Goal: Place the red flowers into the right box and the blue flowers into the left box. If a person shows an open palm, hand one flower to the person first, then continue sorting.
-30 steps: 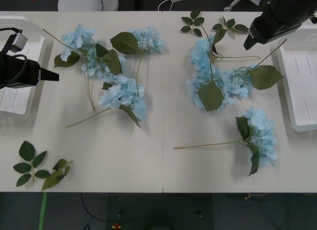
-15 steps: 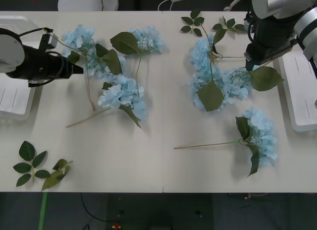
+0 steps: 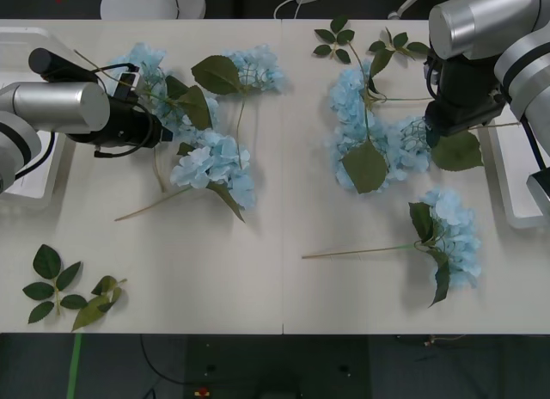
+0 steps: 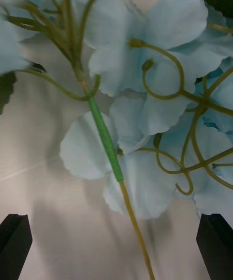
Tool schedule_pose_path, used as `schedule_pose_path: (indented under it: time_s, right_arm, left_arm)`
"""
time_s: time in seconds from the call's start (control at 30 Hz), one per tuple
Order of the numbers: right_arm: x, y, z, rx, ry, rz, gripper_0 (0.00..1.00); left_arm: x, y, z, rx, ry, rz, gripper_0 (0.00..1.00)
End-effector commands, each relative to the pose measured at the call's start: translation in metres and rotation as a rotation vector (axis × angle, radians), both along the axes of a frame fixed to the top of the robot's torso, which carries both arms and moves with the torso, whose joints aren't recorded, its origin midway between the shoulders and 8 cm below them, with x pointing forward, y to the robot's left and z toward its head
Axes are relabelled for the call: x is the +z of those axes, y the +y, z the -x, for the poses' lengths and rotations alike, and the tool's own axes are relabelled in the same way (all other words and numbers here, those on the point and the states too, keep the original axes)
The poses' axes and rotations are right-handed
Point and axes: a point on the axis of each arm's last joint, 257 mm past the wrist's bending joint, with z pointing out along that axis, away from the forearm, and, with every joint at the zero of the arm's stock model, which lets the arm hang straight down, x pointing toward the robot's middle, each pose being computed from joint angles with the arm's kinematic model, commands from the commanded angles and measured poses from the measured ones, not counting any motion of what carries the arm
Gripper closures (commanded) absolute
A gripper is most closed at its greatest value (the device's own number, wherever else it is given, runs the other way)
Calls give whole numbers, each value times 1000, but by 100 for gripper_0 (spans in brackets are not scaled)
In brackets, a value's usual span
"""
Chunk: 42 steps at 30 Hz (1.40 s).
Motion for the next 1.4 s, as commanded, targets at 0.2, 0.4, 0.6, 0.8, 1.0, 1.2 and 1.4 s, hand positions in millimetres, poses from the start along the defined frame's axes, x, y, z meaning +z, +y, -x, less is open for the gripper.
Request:
schedule_pose_path:
  time_s: [0.2, 0.4, 0.6, 0.8, 1.0, 1.2, 1.4]
  right_arm:
    - [-3, 22, -8, -18, -15, -7, 0]
    - [-20, 22, 3, -32, 28, -11, 0]
    - [-32, 29, 4, -41, 29, -42, 18]
    - [-38, 33, 3, -50, 20, -55, 78]
    - [-39, 30, 4, -59, 22, -58, 100]
    - [-33, 21, 4, -72, 21, -107, 100]
    - [12, -4, -2, -75, -20, -165, 100]
  left_arm:
    - [3, -27, -14, -22, -8, -81, 0]
    - [-12, -25, -8, -1, 21, -80, 0]
    - [-15, -25, -7, 5, 28, -79, 5]
    - [-15, -22, -8, 5, 24, -89, 100]
    - [-13, -14, -11, 11, 8, -100, 100]
    - [9, 1, -21, 14, -33, -122, 100]
    - [41, 13, -34, 11, -82, -139, 100]
